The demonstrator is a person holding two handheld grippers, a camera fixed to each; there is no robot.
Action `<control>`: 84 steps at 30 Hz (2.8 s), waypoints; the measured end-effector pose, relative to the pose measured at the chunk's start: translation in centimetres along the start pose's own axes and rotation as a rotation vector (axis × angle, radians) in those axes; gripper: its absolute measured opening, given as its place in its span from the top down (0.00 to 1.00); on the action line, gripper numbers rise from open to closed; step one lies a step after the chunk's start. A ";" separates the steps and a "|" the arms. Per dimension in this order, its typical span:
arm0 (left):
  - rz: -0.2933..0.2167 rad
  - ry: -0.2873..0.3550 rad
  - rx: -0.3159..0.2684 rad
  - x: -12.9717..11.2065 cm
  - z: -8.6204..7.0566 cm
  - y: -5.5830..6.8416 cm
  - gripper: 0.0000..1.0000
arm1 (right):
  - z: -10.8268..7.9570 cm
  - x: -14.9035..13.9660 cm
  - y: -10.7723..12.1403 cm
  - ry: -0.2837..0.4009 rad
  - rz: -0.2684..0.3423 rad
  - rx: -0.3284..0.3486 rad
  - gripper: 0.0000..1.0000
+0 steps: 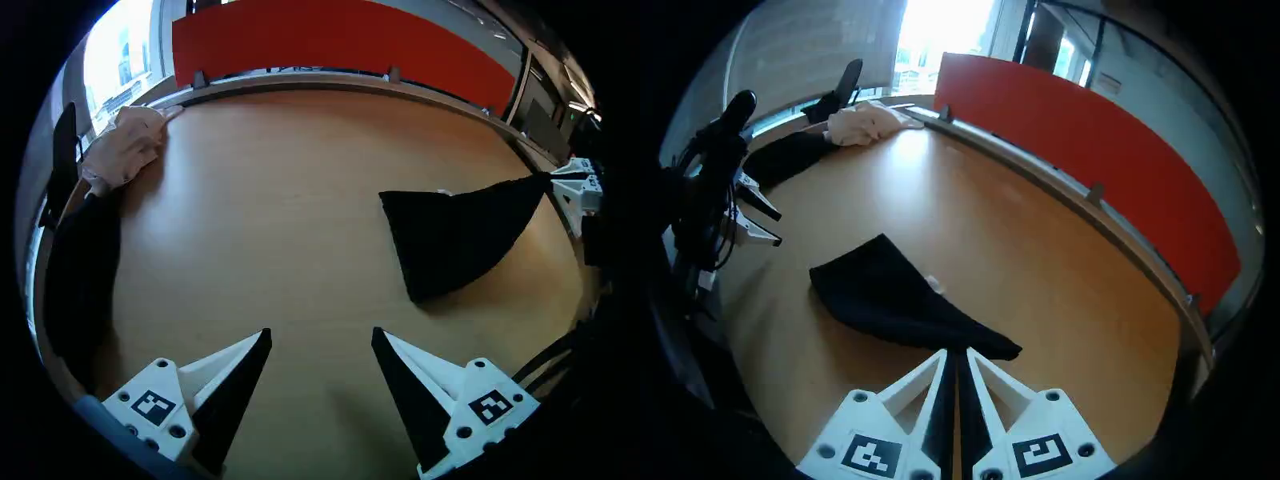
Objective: Fold towel
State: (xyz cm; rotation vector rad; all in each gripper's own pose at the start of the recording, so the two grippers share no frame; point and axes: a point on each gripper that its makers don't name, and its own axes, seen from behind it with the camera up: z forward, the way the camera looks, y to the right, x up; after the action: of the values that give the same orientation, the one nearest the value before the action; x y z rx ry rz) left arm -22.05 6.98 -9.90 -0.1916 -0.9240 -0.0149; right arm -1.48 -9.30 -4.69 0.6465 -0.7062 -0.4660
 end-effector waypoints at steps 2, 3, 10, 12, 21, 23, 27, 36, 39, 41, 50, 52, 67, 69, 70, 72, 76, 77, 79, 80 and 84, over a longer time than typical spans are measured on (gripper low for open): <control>0.001 0.000 0.000 0.0 0.0 0.0 0.07 | -0.3 0.2 0.4 0.004 -0.001 -0.008 0.85; 0.002 0.000 0.000 0.0 0.0 0.0 0.07 | -0.4 0.3 0.6 0.006 -0.001 -0.012 0.85; 0.002 0.002 0.000 0.1 -0.1 0.0 0.07 | -1.3 0.6 1.8 0.015 -0.006 -0.033 0.86; 0.002 0.002 0.000 0.1 -0.1 0.1 0.07 | -1.4 0.5 2.0 0.013 -0.011 -0.037 0.87; 0.002 0.003 -0.006 0.2 0.0 0.4 0.07 | -0.8 0.8 1.1 0.010 -0.031 -0.014 0.88; 0.000 0.005 -0.007 0.3 -0.1 0.5 0.07 | -0.4 1.1 0.7 0.013 -0.039 -0.004 0.88; -0.006 0.010 -0.009 0.5 -0.2 0.5 0.07 | 0.4 1.8 -0.5 0.020 -0.054 0.020 0.89; -0.020 0.022 -0.009 1.0 -0.5 0.2 0.07 | 2.3 3.5 -3.9 0.038 -0.079 0.088 0.90; -0.026 0.026 -0.007 1.0 -0.7 0.0 0.07 | 3.0 4.0 -5.0 0.039 -0.086 0.113 0.90; -0.030 0.029 -0.006 1.0 -0.9 -0.2 0.07 | 3.4 4.3 -5.7 0.039 -0.093 0.128 0.90; -0.057 0.036 0.008 0.6 -1.7 -1.3 0.07 | 5.6 4.7 -9.7 0.020 -0.119 0.212 0.92; -0.062 0.035 0.012 0.4 -1.8 -1.6 0.07 | 6.0 4.4 -10.5 0.005 -0.119 0.225 0.90; -0.065 0.033 0.018 0.1 -1.9 -2.1 0.07 | 5.9 1.6 -11.1 -0.063 -0.055 0.241 0.23; -0.063 0.034 0.017 0.2 -1.9 -2.0 0.07 | 5.8 1.2 -11.0 -0.069 -0.051 0.235 0.23; -0.063 0.034 0.016 0.2 -1.9 -2.0 0.07 | 5.8 1.0 -11.0 -0.072 -0.048 0.234 0.23; -0.063 0.035 0.015 0.2 -1.9 -1.9 0.07 | 5.7 0.5 -11.0 -0.079 -0.041 0.231 0.24; -0.062 0.036 0.014 0.3 -1.9 -1.8 0.07 | 5.7 -0.8 -10.9 -0.097 -0.029 0.226 0.23; -0.061 0.036 0.014 0.3 -1.9 -1.8 0.07 | 5.7 -1.1 -10.9 -0.102 -0.027 0.224 0.23; -0.060 0.035 0.014 0.3 -1.9 -1.7 0.07 | 5.7 -1.8 -10.9 -0.113 -0.022 0.220 0.23; -0.059 0.035 0.014 0.3 -1.9 -1.7 0.07 | 5.8 -2.2 -10.9 -0.119 -0.020 0.218 0.23; -0.058 0.034 0.013 0.3 -1.9 -1.6 0.07 | 5.8 -3.6 -10.9 -0.141 -0.013 0.213 0.23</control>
State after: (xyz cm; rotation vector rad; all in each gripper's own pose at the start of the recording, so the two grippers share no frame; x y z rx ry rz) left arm -20.52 5.13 -10.49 -0.1520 -0.8952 -0.0658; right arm -10.00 -17.15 -10.35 0.8242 -0.8942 -0.4546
